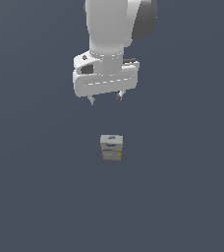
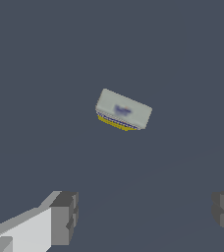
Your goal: Pick up the object and move it to a goal position.
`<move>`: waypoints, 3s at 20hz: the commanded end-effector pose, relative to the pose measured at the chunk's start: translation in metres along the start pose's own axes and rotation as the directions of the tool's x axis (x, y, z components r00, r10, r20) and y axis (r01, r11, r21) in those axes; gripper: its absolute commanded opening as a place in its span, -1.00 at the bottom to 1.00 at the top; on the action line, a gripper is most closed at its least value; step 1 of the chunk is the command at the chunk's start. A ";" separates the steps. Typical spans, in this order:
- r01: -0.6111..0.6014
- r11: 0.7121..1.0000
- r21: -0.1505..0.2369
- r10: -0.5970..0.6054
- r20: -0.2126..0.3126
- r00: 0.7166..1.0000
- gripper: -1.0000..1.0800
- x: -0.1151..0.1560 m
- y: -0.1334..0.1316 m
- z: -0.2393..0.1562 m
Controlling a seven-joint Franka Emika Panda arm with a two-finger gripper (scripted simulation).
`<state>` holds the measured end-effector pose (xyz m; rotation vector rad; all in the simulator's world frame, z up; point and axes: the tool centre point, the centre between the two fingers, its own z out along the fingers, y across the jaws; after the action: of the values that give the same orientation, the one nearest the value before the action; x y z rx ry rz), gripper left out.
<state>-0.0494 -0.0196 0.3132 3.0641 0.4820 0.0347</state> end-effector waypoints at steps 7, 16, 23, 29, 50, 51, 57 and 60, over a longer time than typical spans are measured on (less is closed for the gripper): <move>0.222 0.975 0.004 -0.222 0.004 0.975 0.92 0.015 0.001 0.019; 0.445 0.895 0.012 -0.445 0.004 0.895 0.92 0.030 0.001 0.040; 0.602 0.799 0.019 -0.602 0.000 0.799 0.92 0.041 0.001 0.057; 0.719 0.694 0.025 -0.719 -0.007 0.695 0.92 0.051 0.001 0.072; 0.928 0.372 0.030 -0.927 -0.033 0.373 0.92 0.071 -0.001 0.111; 0.930 0.368 0.030 -0.929 -0.033 0.368 0.92 0.071 -0.001 0.112; 0.930 0.366 0.031 -0.930 -0.034 0.367 0.92 0.071 -0.001 0.114; 0.930 0.365 0.031 -0.930 -0.034 0.366 0.92 0.071 -0.002 0.121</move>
<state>0.0212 -0.0005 0.1974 2.2897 2.1499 0.0008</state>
